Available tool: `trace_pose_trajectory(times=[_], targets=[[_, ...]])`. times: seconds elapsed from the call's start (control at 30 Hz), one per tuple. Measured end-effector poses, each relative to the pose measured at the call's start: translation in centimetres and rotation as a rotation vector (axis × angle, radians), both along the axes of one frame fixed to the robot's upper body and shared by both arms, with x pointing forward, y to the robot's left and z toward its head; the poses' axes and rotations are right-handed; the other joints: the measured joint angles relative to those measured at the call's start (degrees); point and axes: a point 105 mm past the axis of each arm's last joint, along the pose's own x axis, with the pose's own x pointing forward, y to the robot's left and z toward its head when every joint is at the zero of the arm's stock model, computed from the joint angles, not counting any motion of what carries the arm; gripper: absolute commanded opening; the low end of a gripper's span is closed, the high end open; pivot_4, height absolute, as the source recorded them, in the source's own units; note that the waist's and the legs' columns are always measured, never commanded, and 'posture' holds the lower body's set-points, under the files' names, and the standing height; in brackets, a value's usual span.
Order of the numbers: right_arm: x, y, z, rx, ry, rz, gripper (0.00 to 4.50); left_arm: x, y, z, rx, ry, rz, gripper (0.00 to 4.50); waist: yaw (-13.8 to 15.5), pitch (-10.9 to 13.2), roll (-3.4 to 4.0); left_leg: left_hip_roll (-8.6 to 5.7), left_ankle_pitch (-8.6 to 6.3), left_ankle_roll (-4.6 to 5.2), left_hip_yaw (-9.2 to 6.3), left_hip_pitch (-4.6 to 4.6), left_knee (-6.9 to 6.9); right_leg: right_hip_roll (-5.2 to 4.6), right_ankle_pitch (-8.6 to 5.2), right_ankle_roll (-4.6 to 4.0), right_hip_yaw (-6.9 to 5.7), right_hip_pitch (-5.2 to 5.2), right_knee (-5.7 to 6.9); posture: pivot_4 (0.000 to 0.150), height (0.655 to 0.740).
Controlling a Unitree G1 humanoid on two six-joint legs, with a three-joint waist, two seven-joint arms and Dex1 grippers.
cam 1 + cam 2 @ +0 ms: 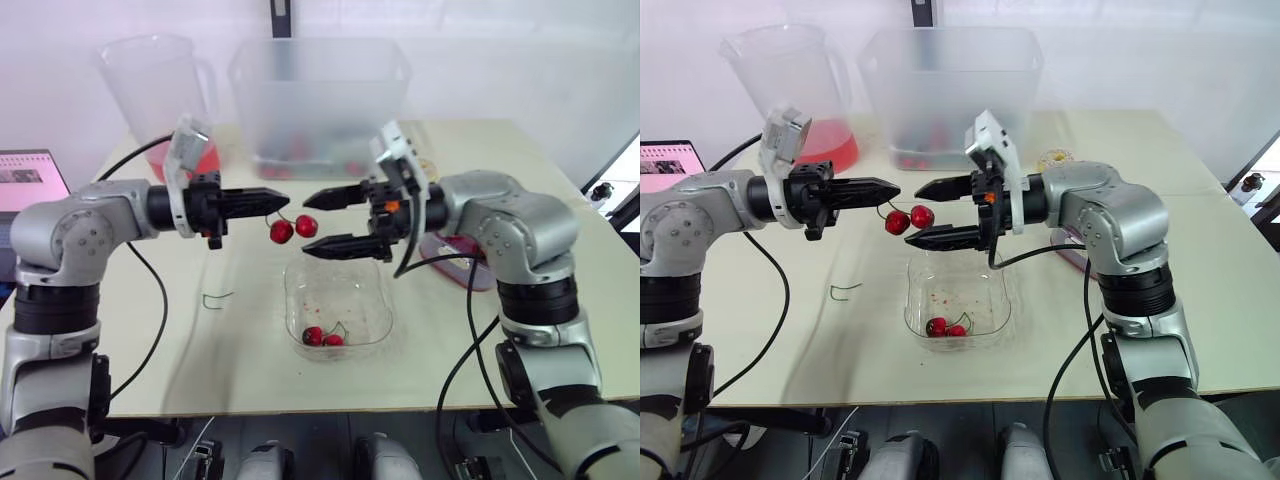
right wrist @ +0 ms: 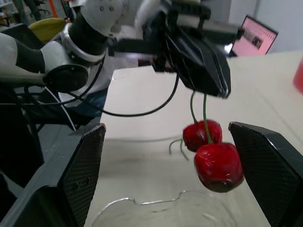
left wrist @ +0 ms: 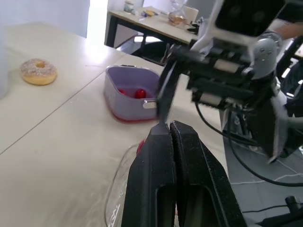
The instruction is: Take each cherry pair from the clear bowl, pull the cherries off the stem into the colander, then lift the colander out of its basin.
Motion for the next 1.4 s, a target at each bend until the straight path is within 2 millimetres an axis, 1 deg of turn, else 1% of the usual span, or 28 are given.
trace_pose_trajectory(times=[0.1,0.17,0.27,0.3,0.37,0.77,1.03,1.1,1.13,1.17,1.2,1.23,1.4], targets=[[0.7,0.2,-0.4,-0.025,-0.020,-0.012,4.47,-0.2,-0.6,-0.1,0.002,-0.004,-0.022,0.00,-0.13,0.00,0.00,0.01,0.00,0.00,0.01,0.00,0.00,0.00,0.00,0.00,0.01,-0.04,0.22,0.150,0.6863],[0.8,0.2,-0.5,-0.027,-0.023,-0.014,4.47,-0.2,-0.6,-0.1,0.001,-0.005,-0.023,0.00,-0.15,0.00,0.00,0.01,0.00,0.00,0.02,0.00,0.00,0.00,0.00,0.00,0.00,-0.05,0.22,0.150,0.6863],[1.1,0.2,-0.7,-0.029,-0.017,-0.018,3.69,-0.3,-0.7,0.0,0.003,-0.009,-0.029,0.00,-0.12,0.00,0.00,0.01,0.00,0.00,0.02,0.00,0.01,0.00,0.00,0.00,0.00,-0.05,0.23,0.150,0.6863],[1.3,0.1,-0.7,-0.029,-0.015,-0.021,3.17,-0.3,-0.8,0.0,0.007,-0.010,-0.034,0.00,-0.09,0.00,0.00,0.01,0.00,0.00,0.02,0.00,0.01,0.00,0.00,0.00,0.00,-0.05,0.23,0.150,0.6863],[1.3,0.2,-0.8,-0.032,-0.023,-0.017,2.28,-0.3,-0.8,-0.1,0.009,-0.010,-0.036,0.00,-0.11,0.00,0.00,0.01,0.00,0.00,0.01,0.00,0.01,0.00,0.00,0.00,0.00,-0.05,0.23,0.150,0.6863],[1.8,-0.4,-1.1,-0.064,-0.050,-0.053,2.28,-0.4,-1.0,-0.3,0.019,-0.012,-0.053,0.00,-0.11,0.00,0.00,0.01,0.00,0.00,0.02,0.00,0.01,-0.01,0.00,0.00,0.00,-0.05,0.23,0.150,0.6863],[1.9,-0.3,-1.4,-0.084,-0.069,-0.047,2.28,-0.3,-1.1,-0.3,0.019,-0.013,-0.054,0.00,-0.07,0.00,0.00,0.01,0.00,0.00,0.01,-0.01,0.01,-0.01,0.00,0.00,0.00,-0.05,0.22,0.150,0.6863],[1.9,-0.3,-1.4,-0.084,-0.072,-0.044,1.82,-0.3,-1.1,-0.1,0.020,-0.018,-0.053,0.00,-0.07,0.00,0.00,0.01,0.00,0.00,0.01,-0.01,0.01,-0.01,0.00,0.00,0.00,-0.05,0.22,0.150,0.6863],[1.9,-0.3,-1.4,-0.083,-0.074,-0.043,1.53,-0.3,-1.2,-0.1,0.021,-0.021,-0.053,0.00,-0.08,0.00,0.00,0.01,0.00,0.00,0.01,-0.01,0.01,-0.01,0.00,0.00,0.00,-0.05,0.22,0.150,0.6863],[1.9,-0.3,-1.4,-0.082,-0.076,-0.042,1.12,-0.2,-1.2,0.0,0.023,-0.026,-0.051,0.00,-0.08,0.00,0.00,0.01,0.00,0.00,0.01,-0.01,0.01,-0.01,0.00,0.00,0.00,-0.05,0.22,0.150,0.6863],[1.9,-0.3,-1.4,-0.082,-0.077,-0.042,0.86,-0.2,-1.2,0.1,0.025,-0.027,-0.051,0.00,-0.08,0.00,0.00,0.01,0.00,0.00,0.01,-0.01,0.01,-0.01,0.00,0.00,0.00,-0.05,0.22,0.150,0.6863],[1.9,-0.3,-1.4,-0.081,-0.077,-0.042,0.79,-0.2,-1.2,0.1,0.025,-0.027,-0.052,0.00,-0.10,0.00,0.00,0.02,0.00,0.00,0.01,-0.01,0.01,-0.01,0.00,0.00,0.00,-0.05,0.22,0.150,0.6863],[1.7,-0.4,-1.7,-0.083,-0.067,-0.040,0.79,-0.2,-1.4,-0.1,0.026,-0.023,-0.057,0.00,-0.06,0.00,0.00,0.01,0.00,0.00,0.01,-0.01,0.02,-0.01,0.00,0.00,0.00,-0.05,0.22,0.150,0.6863]])
